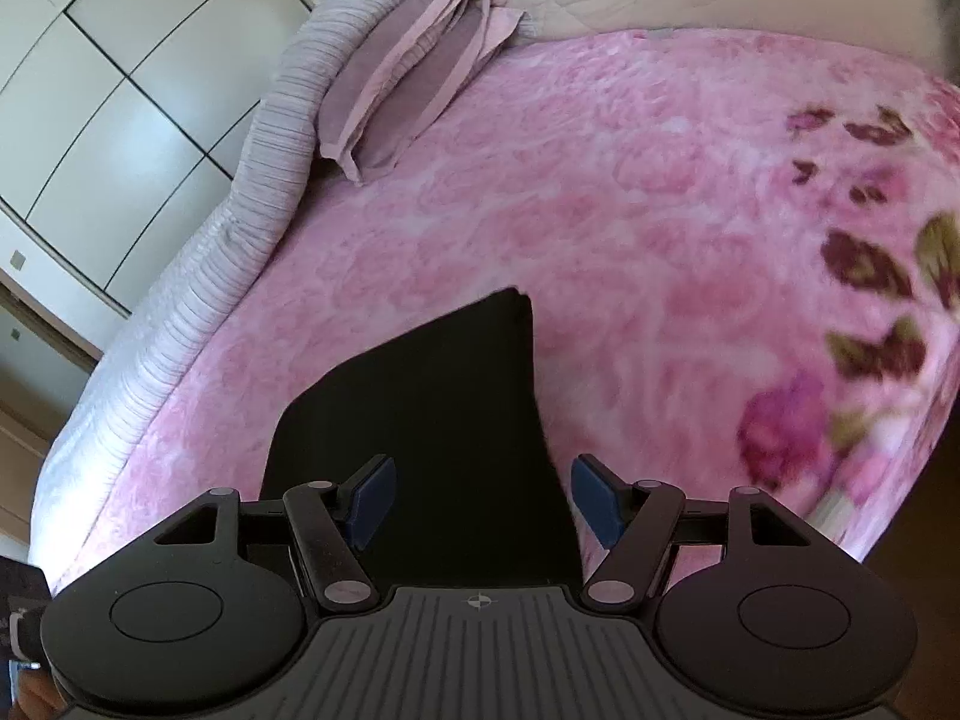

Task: Fold clothes
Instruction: 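Lower both grippers onto the folded pants edge and grasp it, then lift the folded black pants with both grippers and carry it toward the clothes stack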

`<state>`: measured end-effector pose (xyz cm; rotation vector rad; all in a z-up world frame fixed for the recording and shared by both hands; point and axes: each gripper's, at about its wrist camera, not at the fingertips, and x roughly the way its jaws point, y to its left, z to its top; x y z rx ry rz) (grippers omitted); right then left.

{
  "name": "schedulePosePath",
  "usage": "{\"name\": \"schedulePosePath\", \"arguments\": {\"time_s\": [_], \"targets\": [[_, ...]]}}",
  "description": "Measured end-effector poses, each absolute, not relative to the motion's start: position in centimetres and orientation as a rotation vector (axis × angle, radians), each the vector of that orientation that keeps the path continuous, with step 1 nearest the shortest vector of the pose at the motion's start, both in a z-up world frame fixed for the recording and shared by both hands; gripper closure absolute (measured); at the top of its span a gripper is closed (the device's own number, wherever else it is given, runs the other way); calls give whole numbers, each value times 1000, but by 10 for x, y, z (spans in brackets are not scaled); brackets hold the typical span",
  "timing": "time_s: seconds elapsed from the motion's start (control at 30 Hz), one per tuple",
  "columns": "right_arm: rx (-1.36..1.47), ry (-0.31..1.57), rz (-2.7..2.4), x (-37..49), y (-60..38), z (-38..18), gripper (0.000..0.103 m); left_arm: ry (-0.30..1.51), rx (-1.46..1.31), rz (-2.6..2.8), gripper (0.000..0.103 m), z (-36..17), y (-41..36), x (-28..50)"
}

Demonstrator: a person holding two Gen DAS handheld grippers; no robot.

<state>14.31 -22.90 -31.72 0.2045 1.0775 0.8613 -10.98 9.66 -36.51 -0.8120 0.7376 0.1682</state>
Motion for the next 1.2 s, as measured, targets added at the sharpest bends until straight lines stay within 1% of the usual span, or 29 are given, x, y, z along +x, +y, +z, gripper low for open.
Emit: {"name": "schedulePosePath", "arguments": {"time_s": [0.2,0.47,0.53,0.6,0.77,0.87,0.97,1.07,1.2], "targets": [[201,1230,851,180,-217,-332,34,734,-889,199,37,-381,110,-84],[192,1334,861,207,-199,-362,32,787,-957,176,37,-409,123,-60],[201,1343,886,211,-195,-368,29,781,-991,167,37,-418,127,-57],[213,1356,909,214,-190,-375,22,773,-1019,173,37,-426,131,-54],[243,1379,973,219,-180,-390,16,705,-1126,156,35,-438,138,-51],[280,1394,1003,221,-179,-395,16,688,-1175,126,35,-442,138,-44],[290,1408,1038,220,-176,-397,17,712,-1132,87,35,-443,130,-30],[330,1428,1067,218,-171,-403,28,728,-1096,78,35,-443,123,-20],[397,1447,1083,218,-162,-413,29,723,-1104,77,43,-447,119,-12]]}}
